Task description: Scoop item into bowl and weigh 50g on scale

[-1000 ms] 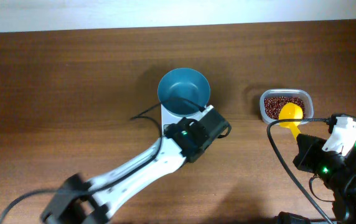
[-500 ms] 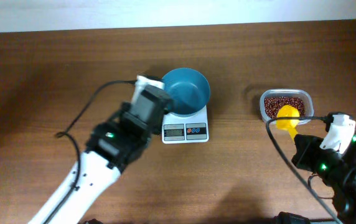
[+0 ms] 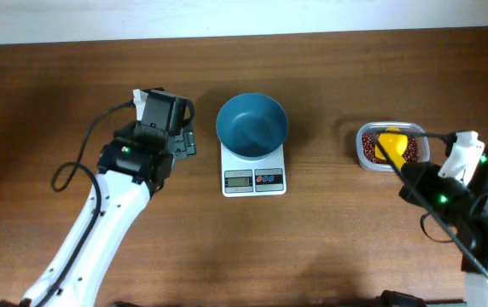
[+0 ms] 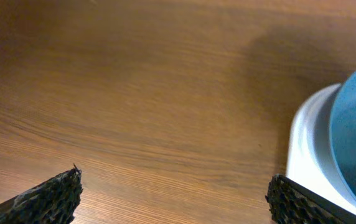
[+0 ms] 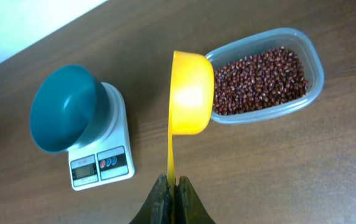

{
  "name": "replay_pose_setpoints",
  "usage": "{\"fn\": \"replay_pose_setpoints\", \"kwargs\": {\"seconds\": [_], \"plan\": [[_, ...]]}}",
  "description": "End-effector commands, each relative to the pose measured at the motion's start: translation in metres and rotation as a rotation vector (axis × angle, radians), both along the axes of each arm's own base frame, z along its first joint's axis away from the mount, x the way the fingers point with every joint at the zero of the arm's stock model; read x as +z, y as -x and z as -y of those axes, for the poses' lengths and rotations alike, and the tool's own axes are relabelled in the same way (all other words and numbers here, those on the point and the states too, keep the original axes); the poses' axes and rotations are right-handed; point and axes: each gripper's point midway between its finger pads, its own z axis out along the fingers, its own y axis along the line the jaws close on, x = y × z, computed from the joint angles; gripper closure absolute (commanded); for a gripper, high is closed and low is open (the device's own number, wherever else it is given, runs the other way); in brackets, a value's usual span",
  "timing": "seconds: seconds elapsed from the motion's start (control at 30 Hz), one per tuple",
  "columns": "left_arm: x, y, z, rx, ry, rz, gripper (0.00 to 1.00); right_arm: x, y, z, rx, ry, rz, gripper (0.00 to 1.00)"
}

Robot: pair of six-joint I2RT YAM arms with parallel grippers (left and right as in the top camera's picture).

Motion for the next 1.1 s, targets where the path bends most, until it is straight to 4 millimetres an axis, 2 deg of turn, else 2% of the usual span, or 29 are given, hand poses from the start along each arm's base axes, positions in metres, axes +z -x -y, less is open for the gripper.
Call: {"fn": "replay_pose_setpoints", "kwargs": {"seconds": [0.0, 0.03, 0.1, 0.2, 0.33, 0.4, 0.47, 0.53, 0.57, 0.7, 0.8, 0.93, 1.0, 1.07], "plan": [[-0.010, 0.005, 0.051, -0.143, 0.262, -0.081, 0.00, 0.002, -0.014, 0.001, 0.004, -0.014, 0.003, 0.96], [-0.009, 0.008, 0.062, -0.219, 0.290, -0.096, 0.03, 0.000, -0.017, 0.002, 0.004, -0.016, -0.004, 0.96], [-0.007, 0.018, 0.074, -0.331, 0.306, -0.138, 0.23, -0.005, -0.022, 0.003, 0.004, -0.020, -0.017, 0.96], [-0.013, 0.042, 0.070, -0.500, 0.191, -0.239, 0.34, -0.009, -0.026, 0.004, 0.004, -0.022, -0.028, 0.96], [-0.013, 0.065, 0.064, -0.635, 0.104, -0.337, 0.80, -0.008, -0.025, 0.004, 0.012, -0.014, -0.024, 0.96], [-0.002, 0.076, 0.060, -0.632, 0.104, -0.378, 0.91, -0.007, -0.025, 0.004, 0.012, -0.014, -0.023, 0.96], [0.014, 0.087, 0.060, -0.674, 0.106, -0.403, 0.93, -0.007, -0.025, 0.004, 0.013, -0.012, -0.023, 0.96], [0.037, 0.102, 0.074, -0.838, 0.133, -0.385, 0.94, -0.007, -0.026, 0.004, 0.030, 0.006, -0.015, 0.96], [0.045, 0.105, 0.077, -0.866, 0.129, -0.364, 0.96, -0.006, -0.027, 0.005, 0.030, 0.007, -0.011, 0.96], [0.064, 0.113, 0.085, -0.924, 0.107, -0.281, 0.96, -0.005, -0.029, 0.005, 0.030, 0.010, -0.001, 0.96], [0.056, 0.122, 0.089, -0.954, 0.104, -0.309, 0.97, -0.005, -0.029, 0.005, 0.030, 0.010, -0.001, 0.96], [0.025, 0.132, 0.098, -1.016, 0.103, -0.369, 0.96, -0.002, -0.032, 0.006, 0.030, 0.016, 0.018, 0.96], [0.008, 0.140, 0.103, -1.041, 0.098, -0.408, 1.00, 0.001, -0.034, 0.007, 0.030, 0.020, 0.031, 0.96], [0.006, 0.142, 0.103, -1.043, 0.097, -0.416, 1.00, 0.002, -0.036, 0.007, 0.030, 0.022, 0.039, 0.96]]}}
